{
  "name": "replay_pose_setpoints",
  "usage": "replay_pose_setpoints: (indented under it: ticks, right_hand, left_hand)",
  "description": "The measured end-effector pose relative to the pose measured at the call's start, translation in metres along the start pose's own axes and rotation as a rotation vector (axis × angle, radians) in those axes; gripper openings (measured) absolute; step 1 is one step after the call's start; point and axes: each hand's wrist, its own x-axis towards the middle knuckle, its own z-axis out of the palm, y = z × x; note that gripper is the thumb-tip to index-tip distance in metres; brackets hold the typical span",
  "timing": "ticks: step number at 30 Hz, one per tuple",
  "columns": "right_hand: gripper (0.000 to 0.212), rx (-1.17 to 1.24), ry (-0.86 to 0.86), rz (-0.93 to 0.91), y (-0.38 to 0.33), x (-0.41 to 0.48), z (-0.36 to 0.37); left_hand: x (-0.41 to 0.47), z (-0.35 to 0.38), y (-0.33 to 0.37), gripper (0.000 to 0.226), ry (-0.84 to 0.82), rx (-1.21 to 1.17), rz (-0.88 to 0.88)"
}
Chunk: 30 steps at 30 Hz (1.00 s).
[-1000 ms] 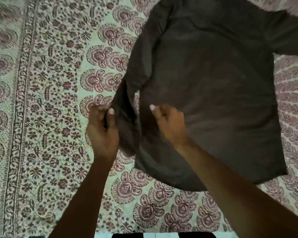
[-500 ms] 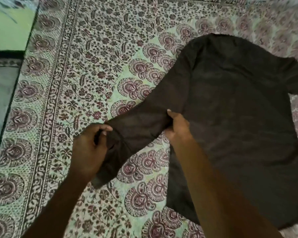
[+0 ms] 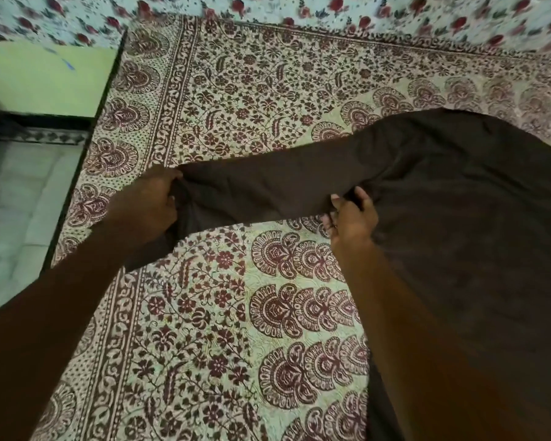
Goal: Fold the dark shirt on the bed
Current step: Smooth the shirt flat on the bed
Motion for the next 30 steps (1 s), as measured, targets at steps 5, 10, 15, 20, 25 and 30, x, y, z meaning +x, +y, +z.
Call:
replay_pose_setpoints:
  ticks: [5, 10, 15, 20, 25, 30]
  right_hand:
    - [0.05, -0.068, -0.078, 0.109, 0.013, 0.013, 0.027]
    - [0.052, -0.331, -0.106, 0.135, 0.015, 0.02, 0.03]
    - [0.036, -1.092, -0.113, -0.294, 0.016, 0.013, 0.021]
    - [0.058, -1.633, -0.013, -0.833, 0.02, 0.017, 0.029]
    - [0.081, -1.933, -0.3, -0.82, 0.053, 0.016, 0.058]
    - [0.072, -1.952, -0.802, -0.99, 0.092, -0.011, 0.107]
  left_hand:
    - [0.034, -0.014, -0.02, 0.051, -0.023, 0.05, 0.017]
    - [0.057, -0.013, -0.035, 0.053, -0.1, 0.137, -0.002]
    - [0.07, 0.004, -0.037, 0.051, -0.092, 0.324, -0.007]
    - [0.058, 0.023, -0.034, 0.073, 0.023, 0.489, 0.007]
    - [0.021, 0.06, -0.046, 0.056, 0.034, 0.3, -0.027]
    - [0.014, 0.071, -0.057, 0.064, 0.082, 0.145, -0.193]
